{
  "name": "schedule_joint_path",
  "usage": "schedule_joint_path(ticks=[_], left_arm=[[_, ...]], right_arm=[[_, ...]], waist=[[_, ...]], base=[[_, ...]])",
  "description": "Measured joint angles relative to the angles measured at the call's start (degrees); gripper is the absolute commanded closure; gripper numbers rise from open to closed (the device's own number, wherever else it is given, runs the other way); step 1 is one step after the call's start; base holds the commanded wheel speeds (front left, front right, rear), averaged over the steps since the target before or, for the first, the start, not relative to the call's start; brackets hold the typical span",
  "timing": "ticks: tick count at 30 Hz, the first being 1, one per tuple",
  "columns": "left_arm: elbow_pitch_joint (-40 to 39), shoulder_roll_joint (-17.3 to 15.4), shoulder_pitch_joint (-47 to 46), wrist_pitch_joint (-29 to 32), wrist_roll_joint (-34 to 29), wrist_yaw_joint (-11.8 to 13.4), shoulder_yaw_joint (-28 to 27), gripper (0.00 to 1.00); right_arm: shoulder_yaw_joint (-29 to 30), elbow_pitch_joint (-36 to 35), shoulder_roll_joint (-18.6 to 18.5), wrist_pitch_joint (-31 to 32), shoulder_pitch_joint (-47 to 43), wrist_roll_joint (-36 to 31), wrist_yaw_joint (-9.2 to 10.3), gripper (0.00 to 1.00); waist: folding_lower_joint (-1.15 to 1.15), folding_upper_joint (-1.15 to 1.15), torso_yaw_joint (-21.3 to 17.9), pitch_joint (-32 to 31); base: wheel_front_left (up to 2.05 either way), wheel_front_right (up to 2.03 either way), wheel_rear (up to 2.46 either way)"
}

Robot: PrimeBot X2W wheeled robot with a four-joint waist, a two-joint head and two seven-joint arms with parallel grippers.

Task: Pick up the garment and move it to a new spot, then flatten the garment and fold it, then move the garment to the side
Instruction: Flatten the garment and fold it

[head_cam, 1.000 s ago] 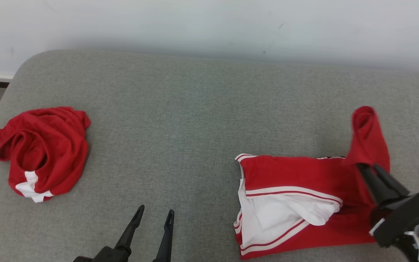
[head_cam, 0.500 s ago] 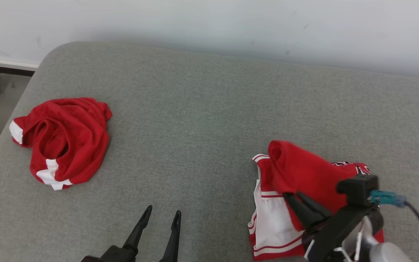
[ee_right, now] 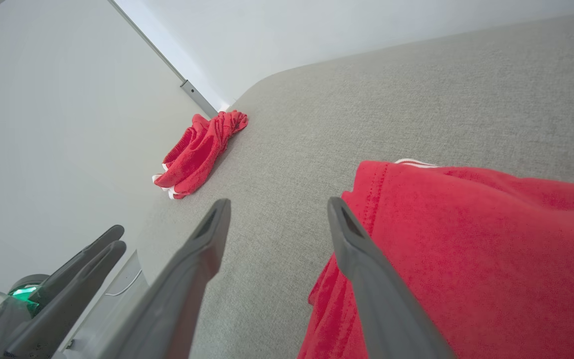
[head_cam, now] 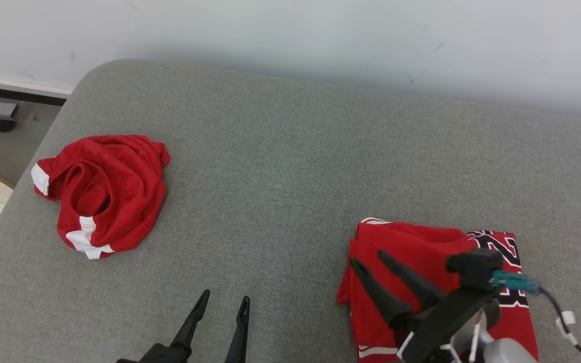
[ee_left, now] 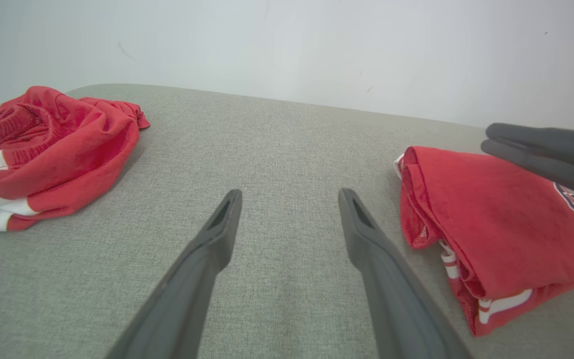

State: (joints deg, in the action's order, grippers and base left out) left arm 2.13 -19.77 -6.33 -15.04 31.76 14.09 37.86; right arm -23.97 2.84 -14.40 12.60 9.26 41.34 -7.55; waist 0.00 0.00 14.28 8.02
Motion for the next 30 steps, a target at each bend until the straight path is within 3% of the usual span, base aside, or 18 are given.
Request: schedule_joint_path(ticks=[5, 10, 19, 23, 30], left_arm=[[-0.3, 0.2, 0.2, 0.0, -0.3, 0.1, -0.6, 0.00], [-2.0, 0.9, 1.2, 0.0, -0.9, 1.1, -3.0, 0.00], [-6.1, 2.4, 4.4, 0.0, -3.7, 2.0, -10.3, 0.00], [-7.4, 3.7, 5.9, 0.0, -5.3, 0.9, -13.0, 0.00], [-6.4, 6.6, 9.0, 0.0, -7.6, -2.5, -17.1, 0.00]], right_arm=[[3.7, -3.9, -2.2, -5.1, 0.4, 1.2, 0.00, 0.00], [8.6, -4.2, -5.3, -10.0, -0.5, -2.2, 0.00, 0.00], [12.0, -1.0, -4.3, -17.2, -1.0, -13.1, 0.00, 0.00], [12.8, 1.7, -3.6, -21.0, -2.0, -19.4, 0.00, 0.00], [15.5, 5.4, -0.3, -26.9, -5.8, -24.5, 0.00, 0.00]], waist=[[0.00, 0.00, -0.3, -0.9], [0.00, 0.00, -1.6, -1.6], [0.00, 0.00, -6.1, -2.8], [0.00, 0.00, -8.0, -3.8], [0.00, 0.00, -10.0, -6.8]], base=[[0.00, 0.00, 0.00], [0.00, 0.00, 0.00], [0.00, 0.00, 0.00], [0.00, 0.00, 0.00], [0.00, 0.00, 0.00]])
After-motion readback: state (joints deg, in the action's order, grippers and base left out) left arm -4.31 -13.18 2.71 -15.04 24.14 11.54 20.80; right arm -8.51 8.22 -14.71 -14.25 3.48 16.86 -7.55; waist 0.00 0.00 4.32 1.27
